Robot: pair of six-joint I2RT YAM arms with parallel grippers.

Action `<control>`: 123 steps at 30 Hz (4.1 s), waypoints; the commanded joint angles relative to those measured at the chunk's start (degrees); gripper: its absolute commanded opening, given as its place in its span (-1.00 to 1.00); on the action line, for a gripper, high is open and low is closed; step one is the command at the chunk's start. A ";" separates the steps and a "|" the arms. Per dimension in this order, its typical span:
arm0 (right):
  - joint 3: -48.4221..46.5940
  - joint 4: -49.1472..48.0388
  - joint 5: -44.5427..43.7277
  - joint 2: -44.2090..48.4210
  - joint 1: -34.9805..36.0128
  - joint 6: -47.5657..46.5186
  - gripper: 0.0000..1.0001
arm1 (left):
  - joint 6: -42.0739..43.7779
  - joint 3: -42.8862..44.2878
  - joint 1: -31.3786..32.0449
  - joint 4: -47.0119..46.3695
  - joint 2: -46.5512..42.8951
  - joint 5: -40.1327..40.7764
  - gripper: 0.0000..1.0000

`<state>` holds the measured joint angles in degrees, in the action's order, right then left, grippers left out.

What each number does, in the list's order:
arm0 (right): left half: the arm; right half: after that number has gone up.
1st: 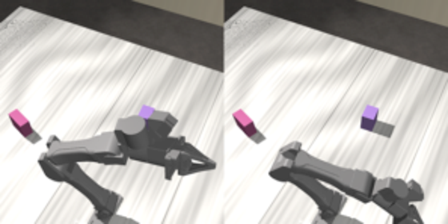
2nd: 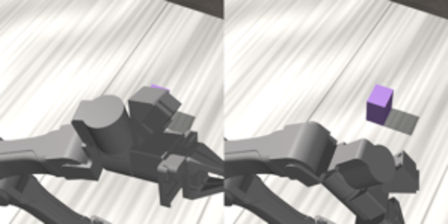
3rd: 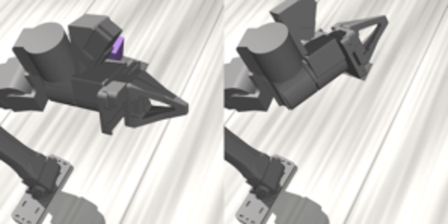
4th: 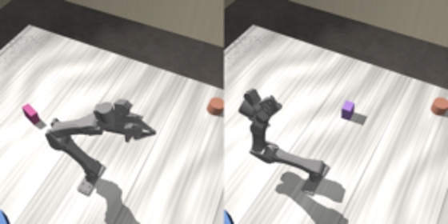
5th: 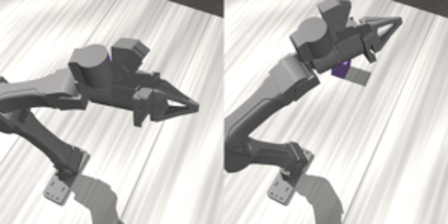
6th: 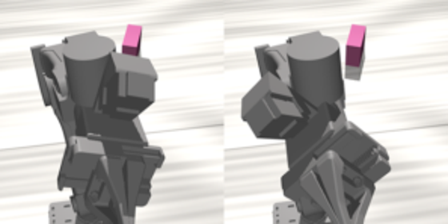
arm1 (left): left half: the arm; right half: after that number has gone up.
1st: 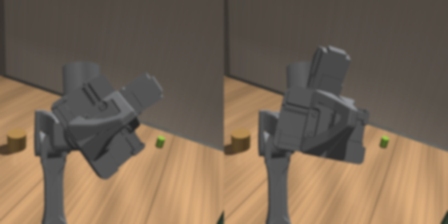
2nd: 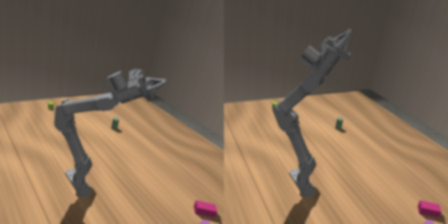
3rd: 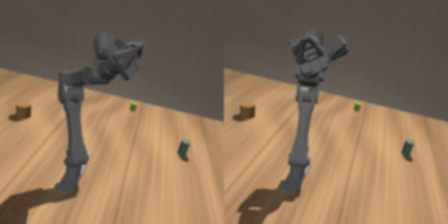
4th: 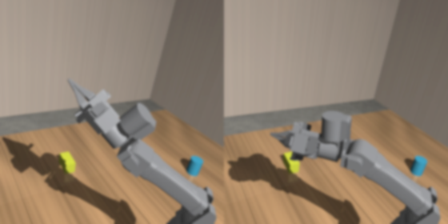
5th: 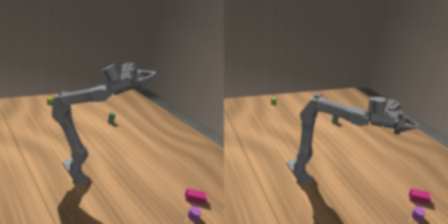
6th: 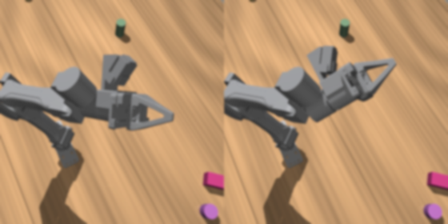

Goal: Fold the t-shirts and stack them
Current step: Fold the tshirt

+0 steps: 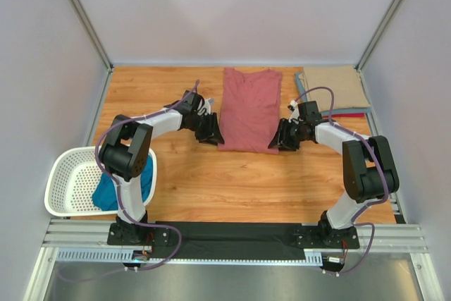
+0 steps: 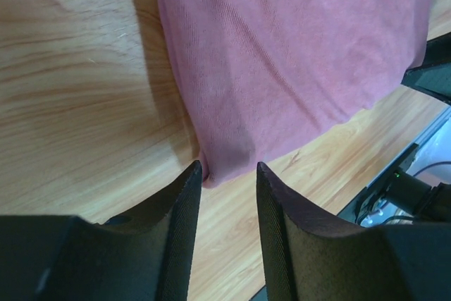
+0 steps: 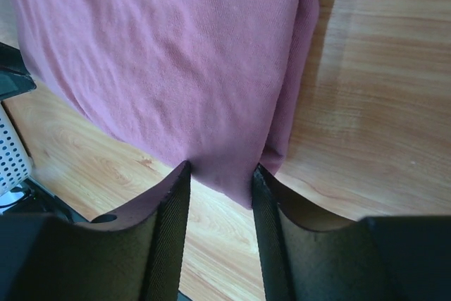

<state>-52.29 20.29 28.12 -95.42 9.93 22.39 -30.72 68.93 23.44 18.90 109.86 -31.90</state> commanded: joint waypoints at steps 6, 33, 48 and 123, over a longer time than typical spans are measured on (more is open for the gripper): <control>0.61 -1.40 0.71 0.76 -0.09 -1.12 -0.47 | 0.57 1.03 0.73 0.00 1.76 0.08 -0.65; 18.09 8.27 -8.78 19.90 4.65 6.69 -0.99 | -2.76 -13.90 6.79 15.72 -12.74 10.44 -0.96; 9.77 15.84 -10.82 24.85 5.27 8.63 -0.48 | -2.60 -4.16 7.50 34.09 -16.18 25.91 -0.39; 30.93 -1.74 -18.45 33.28 20.74 40.71 0.04 | -8.30 -27.71 0.29 3.34 -19.51 4.48 0.01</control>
<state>-22.52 20.82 12.47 -62.94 30.33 61.04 -38.28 41.71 23.70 24.47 89.49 -29.87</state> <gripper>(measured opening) 0.528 0.508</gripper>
